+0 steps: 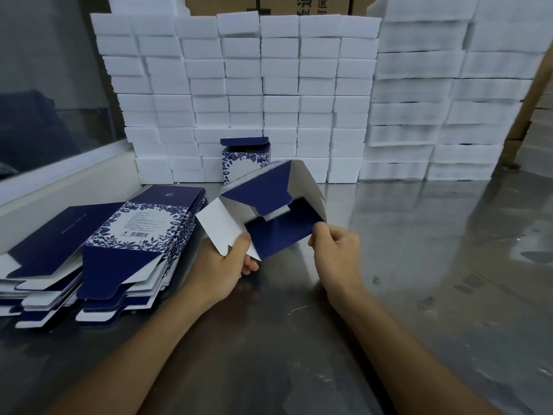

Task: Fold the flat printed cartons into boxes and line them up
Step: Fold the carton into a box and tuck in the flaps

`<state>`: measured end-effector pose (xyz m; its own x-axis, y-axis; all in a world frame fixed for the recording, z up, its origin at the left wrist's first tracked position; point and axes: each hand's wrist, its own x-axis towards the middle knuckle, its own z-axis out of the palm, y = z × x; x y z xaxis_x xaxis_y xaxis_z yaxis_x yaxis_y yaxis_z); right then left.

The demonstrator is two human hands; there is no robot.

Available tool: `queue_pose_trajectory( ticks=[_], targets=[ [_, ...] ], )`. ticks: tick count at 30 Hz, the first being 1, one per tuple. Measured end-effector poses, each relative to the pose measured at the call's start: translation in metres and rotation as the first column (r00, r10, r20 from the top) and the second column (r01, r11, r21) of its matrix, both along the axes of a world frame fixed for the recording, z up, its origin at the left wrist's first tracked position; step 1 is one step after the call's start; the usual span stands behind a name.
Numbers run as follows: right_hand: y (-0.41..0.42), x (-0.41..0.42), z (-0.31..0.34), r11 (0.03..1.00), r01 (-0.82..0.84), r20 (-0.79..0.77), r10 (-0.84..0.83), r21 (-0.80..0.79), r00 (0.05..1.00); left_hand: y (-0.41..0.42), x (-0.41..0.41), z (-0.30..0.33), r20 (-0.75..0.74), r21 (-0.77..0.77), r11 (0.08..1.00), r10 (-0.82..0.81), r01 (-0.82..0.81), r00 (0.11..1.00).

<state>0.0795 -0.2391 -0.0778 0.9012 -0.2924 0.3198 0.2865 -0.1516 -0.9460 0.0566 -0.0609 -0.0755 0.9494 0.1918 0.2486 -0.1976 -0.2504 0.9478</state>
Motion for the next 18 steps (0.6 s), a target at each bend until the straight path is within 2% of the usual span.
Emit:
queue_pose_trajectory(
  ticks=[4,6,9,13,14,18],
  targets=[
    [-0.001,0.0,0.002,0.997,0.071,-0.027,-0.072,-0.028,0.997,0.0,0.002,-0.002,-0.004,-0.015,0.999,0.041,-0.041,0.999],
    [-0.002,-0.002,0.003,0.99,0.137,0.035,-0.136,-0.035,0.99,0.002,0.001,0.001,0.029,-0.003,0.998,0.057,-0.057,0.998],
    [-0.004,-0.006,0.005,0.995,0.095,0.13,-0.092,-0.021,0.987,0.004,-0.001,0.003,0.117,0.162,0.981,0.091,-0.109,0.989],
    [0.0,-0.01,0.01,0.995,0.059,0.232,-0.038,-0.081,0.972,0.005,0.0,0.0,0.26,0.409,0.883,0.129,-0.231,0.957],
    [0.001,-0.01,0.011,0.994,0.064,0.255,-0.04,-0.09,0.966,0.004,-0.001,0.001,0.283,0.417,0.874,0.136,-0.249,0.949],
    [0.007,-0.015,0.013,0.989,-0.032,0.246,0.067,-0.147,0.967,0.006,-0.001,0.005,0.447,0.291,0.935,0.056,-0.204,0.893]
  ],
)
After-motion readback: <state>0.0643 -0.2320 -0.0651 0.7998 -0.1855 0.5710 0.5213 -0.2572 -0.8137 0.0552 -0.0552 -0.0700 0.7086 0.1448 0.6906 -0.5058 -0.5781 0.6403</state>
